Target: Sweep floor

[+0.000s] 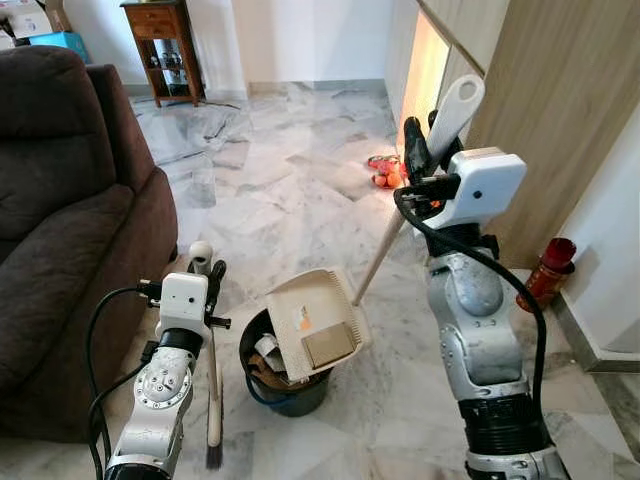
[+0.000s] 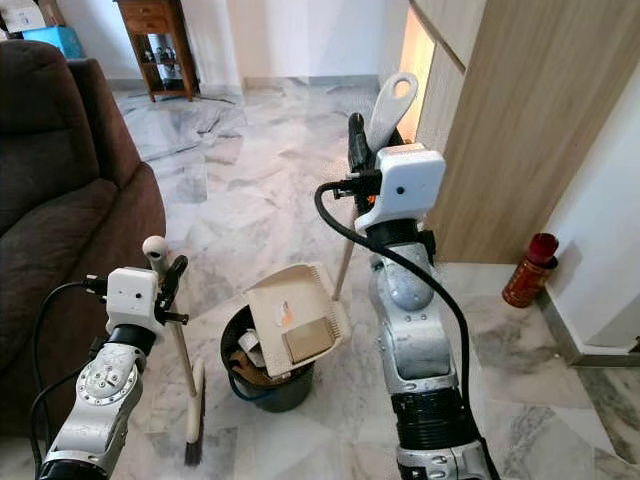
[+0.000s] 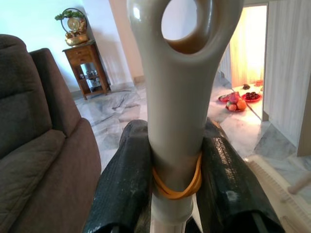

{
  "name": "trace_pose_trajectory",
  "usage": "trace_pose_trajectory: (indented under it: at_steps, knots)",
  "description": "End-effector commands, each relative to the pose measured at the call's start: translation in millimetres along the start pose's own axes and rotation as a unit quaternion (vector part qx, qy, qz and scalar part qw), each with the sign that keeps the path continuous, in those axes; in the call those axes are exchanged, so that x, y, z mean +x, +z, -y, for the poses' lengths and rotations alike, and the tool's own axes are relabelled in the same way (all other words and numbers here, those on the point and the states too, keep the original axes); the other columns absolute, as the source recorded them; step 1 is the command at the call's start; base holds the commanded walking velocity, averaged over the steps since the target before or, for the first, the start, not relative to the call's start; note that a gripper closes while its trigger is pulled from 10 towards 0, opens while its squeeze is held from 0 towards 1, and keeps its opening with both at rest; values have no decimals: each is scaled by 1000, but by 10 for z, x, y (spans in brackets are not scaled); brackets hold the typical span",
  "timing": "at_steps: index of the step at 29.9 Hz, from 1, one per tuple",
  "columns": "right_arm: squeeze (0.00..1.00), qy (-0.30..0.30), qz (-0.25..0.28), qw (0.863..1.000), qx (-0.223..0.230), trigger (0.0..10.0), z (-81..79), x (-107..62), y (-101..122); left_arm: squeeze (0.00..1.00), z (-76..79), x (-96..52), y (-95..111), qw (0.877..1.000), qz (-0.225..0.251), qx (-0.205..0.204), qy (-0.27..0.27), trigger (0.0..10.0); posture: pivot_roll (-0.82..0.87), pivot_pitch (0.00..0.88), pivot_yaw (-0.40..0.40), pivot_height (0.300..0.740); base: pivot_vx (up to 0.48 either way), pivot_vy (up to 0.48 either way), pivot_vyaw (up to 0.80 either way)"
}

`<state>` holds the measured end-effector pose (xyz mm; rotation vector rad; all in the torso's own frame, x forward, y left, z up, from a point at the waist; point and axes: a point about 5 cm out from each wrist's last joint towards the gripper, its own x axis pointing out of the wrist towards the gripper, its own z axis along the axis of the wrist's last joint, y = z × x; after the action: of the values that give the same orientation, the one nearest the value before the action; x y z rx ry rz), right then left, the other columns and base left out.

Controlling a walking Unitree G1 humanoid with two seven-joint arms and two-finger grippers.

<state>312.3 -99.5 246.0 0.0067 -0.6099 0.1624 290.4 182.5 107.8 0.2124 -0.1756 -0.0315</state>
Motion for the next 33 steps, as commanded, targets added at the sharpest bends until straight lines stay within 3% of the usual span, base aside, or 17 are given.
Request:
trace_pose_trajectory:
  at_steps: [1,9,21,23,29,33]
  knots:
    - [0,9,71,997,11,10000,-112,25,264,0,-32,12,87,1000,24,10,4,10000,184,0,30,740,0,0,0]
    - [0,9,94,995,26,10000,-260,-22,322,0,-15,8,89,1000,25,9,3,10000,185,0,29,740,0,0,0]
    - [0,74,125,989,-7,10000,-568,-162,355,0,-11,5,90,1000,25,9,2,10000,187,0,30,740,0,0,0]
    - [0,98,136,986,-9,10000,-692,-212,375,0,-6,5,93,1000,27,13,-1,10000,189,0,30,740,0,0,0]
    - [0,120,150,981,-12,10000,-802,-260,405,0,0,1,94,1000,27,16,-2,10000,192,0,27,740,0,0,0]
    - [0,168,178,969,-29,10000,-993,-375,448,0,5,-2,95,1000,27,15,-1,10000,193,0,25,740,0,0,0]
